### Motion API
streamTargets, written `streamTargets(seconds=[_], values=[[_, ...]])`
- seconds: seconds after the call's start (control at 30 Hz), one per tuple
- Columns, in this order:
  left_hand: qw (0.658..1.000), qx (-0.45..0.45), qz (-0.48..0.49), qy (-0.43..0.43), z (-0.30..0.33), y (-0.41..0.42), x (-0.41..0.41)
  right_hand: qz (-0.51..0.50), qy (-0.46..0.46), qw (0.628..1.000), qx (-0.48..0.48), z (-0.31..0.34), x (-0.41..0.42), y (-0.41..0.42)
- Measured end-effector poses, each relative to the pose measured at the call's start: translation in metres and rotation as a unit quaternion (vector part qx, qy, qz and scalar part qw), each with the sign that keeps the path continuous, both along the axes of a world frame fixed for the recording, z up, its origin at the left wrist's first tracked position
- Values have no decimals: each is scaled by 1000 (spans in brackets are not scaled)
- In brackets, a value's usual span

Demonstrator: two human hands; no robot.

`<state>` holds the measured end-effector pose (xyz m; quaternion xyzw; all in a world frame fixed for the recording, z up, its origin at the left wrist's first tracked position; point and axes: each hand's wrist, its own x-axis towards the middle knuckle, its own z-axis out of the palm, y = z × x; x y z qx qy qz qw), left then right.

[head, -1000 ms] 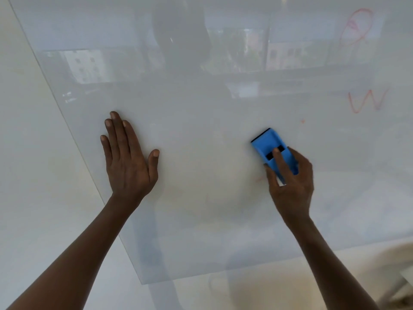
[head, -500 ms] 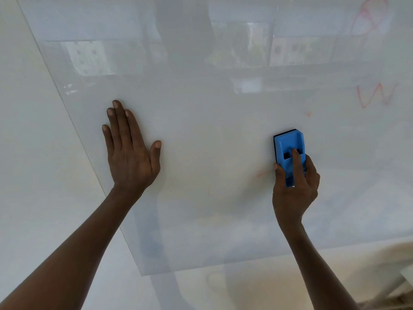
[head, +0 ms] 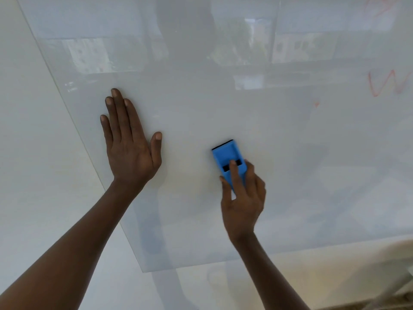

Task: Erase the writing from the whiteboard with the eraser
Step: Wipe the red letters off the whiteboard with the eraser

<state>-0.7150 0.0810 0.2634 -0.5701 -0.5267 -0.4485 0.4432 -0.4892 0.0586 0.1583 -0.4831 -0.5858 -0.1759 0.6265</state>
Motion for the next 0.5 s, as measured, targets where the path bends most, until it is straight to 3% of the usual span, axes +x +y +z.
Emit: streamTargets(seconds=[0.13, 0.5], values=[[1000, 3, -6, 0, -1, 1, -1, 2, -128, 992, 23, -21, -22, -6], [1000, 4, 6, -3, -2, 2, -3, 62, -321, 944, 40, -47, -10, 0]])
